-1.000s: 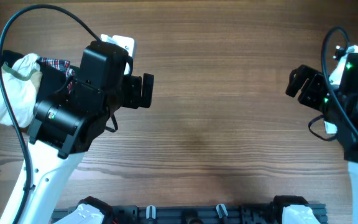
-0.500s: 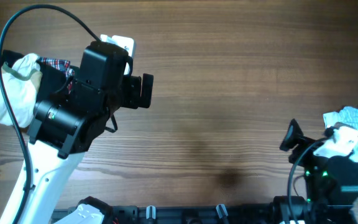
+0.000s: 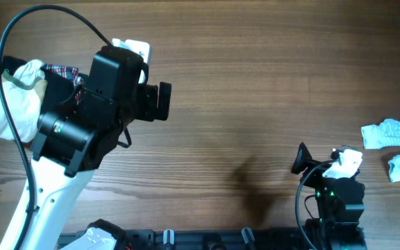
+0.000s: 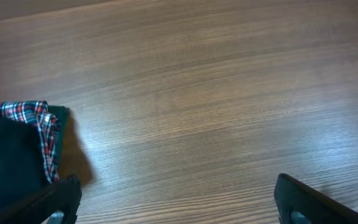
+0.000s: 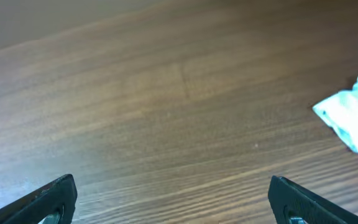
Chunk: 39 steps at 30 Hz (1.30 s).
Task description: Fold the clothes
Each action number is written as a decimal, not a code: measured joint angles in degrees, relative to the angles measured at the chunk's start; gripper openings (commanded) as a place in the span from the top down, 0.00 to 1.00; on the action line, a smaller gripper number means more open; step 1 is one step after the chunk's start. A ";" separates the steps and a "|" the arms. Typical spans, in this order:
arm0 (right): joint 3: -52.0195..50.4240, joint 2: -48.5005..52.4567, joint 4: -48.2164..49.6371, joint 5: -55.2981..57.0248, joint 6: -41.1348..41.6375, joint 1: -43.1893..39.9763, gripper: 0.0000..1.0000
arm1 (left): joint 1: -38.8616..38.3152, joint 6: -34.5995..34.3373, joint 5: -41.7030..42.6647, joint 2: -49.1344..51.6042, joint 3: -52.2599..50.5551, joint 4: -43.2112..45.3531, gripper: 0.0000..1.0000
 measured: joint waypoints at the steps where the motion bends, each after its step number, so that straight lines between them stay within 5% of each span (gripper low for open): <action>1: -0.02 0.00 0.02 -0.22 0.17 0.00 0.00 | 0.00 0.00 0.00 0.00 0.00 0.00 0.00; 17: -0.02 0.00 0.02 -0.39 0.20 0.00 0.00 | 0.31 0.04 0.02 -0.68 -0.02 -1.25 0.00; 20: -0.02 -0.04 0.02 -0.42 0.20 0.00 0.01 | 6.36 0.24 3.80 -6.99 -1.84 1.95 0.00; 26: -0.02 -0.33 0.04 -0.61 0.22 0.00 0.01 | 18.53 3.65 18.01 -29.31 -29.70 29.20 0.00; 39: -0.04 -0.44 0.02 -0.83 0.63 0.00 0.00 | 18.78 4.46 21.14 -64.63 -72.59 38.23 0.00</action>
